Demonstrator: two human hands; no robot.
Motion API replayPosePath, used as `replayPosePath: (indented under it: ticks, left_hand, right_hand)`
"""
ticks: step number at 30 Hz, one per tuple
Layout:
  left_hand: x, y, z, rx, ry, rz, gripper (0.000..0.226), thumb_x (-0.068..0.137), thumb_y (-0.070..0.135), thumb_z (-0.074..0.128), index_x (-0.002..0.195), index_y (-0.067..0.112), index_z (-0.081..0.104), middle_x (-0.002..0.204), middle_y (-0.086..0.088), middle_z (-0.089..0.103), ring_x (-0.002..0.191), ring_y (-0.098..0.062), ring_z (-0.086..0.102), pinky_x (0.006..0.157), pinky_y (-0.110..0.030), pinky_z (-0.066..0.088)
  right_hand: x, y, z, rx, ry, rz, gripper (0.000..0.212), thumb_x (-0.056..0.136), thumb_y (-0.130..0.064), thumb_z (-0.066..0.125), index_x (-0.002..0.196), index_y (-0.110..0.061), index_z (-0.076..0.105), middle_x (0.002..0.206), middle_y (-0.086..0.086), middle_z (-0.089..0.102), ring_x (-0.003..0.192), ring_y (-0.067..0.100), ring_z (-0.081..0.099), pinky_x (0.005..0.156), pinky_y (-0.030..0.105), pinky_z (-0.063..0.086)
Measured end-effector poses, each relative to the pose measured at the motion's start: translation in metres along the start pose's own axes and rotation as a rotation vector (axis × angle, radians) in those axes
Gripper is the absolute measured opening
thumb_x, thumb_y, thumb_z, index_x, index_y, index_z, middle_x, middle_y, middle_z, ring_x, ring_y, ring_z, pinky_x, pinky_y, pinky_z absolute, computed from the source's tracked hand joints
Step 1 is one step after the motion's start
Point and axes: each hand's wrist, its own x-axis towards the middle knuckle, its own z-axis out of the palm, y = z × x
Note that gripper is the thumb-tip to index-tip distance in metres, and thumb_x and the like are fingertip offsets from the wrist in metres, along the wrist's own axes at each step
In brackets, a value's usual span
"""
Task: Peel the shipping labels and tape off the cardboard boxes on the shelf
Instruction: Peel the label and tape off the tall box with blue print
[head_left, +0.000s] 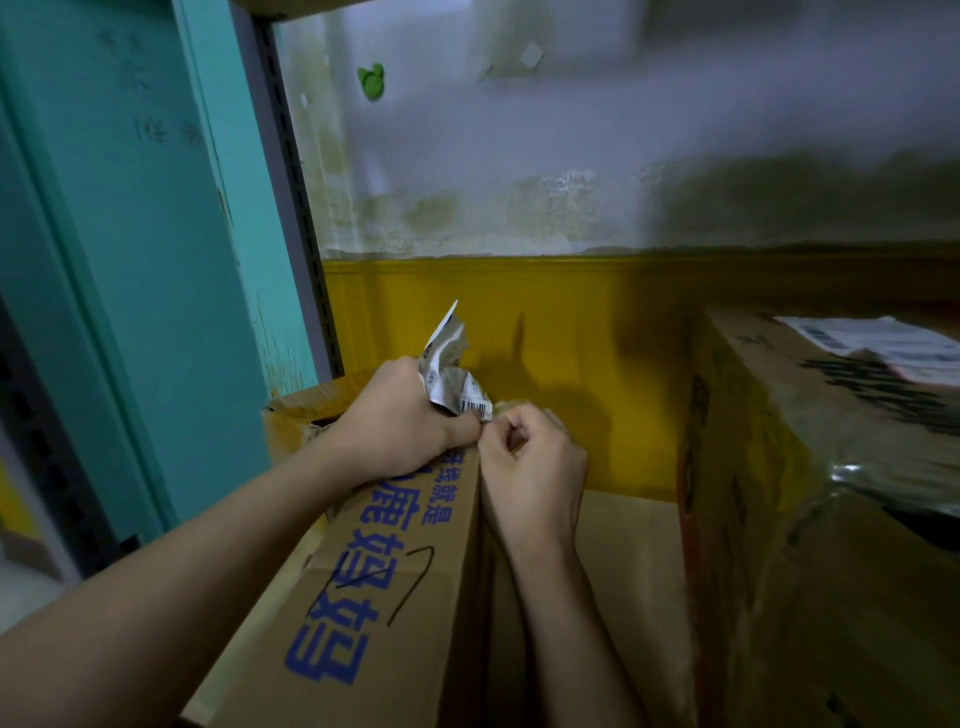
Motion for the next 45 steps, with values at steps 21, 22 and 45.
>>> replayPosePath:
  ticks: [21,22,45]
  left_hand:
    - [0.039,0.016,-0.041,-0.091,-0.577,-0.137,0.029,0.087,0.009,0.07,0.062,0.011,0.056,0.058,0.001,0.054,0.053,-0.011,0.048,0.054,-0.023,0.039]
    - [0.042,0.018,-0.043,-0.113,-0.607,-0.151,0.029,0.088,0.009,0.07,0.062,0.013,0.057,0.058,0.004,0.055,0.053,-0.009,0.05,0.054,-0.021,0.04]
    - [0.014,-0.005,-0.015,0.049,-0.243,0.142,0.018,0.09,0.039,0.066,0.091,0.021,0.068,0.085,0.008,0.069,0.081,-0.008,0.064,0.074,-0.034,0.053]
  right_hand:
    - [0.0,-0.004,-0.003,0.021,-0.009,0.026,0.024,0.076,-0.005,0.067,0.061,-0.018,0.053,0.064,-0.001,0.053,0.055,0.01,0.036,0.052,0.018,0.024]
    - [0.0,-0.004,-0.003,0.023,-0.015,0.036,0.026,0.077,-0.005,0.066,0.061,-0.02,0.051,0.065,-0.001,0.053,0.054,0.01,0.036,0.052,0.017,0.026]
    - [0.004,0.004,-0.01,0.017,-0.105,0.003,0.02,0.085,-0.018,0.067,0.067,-0.017,0.056,0.064,-0.001,0.058,0.055,0.014,0.045,0.053,0.019,0.024]
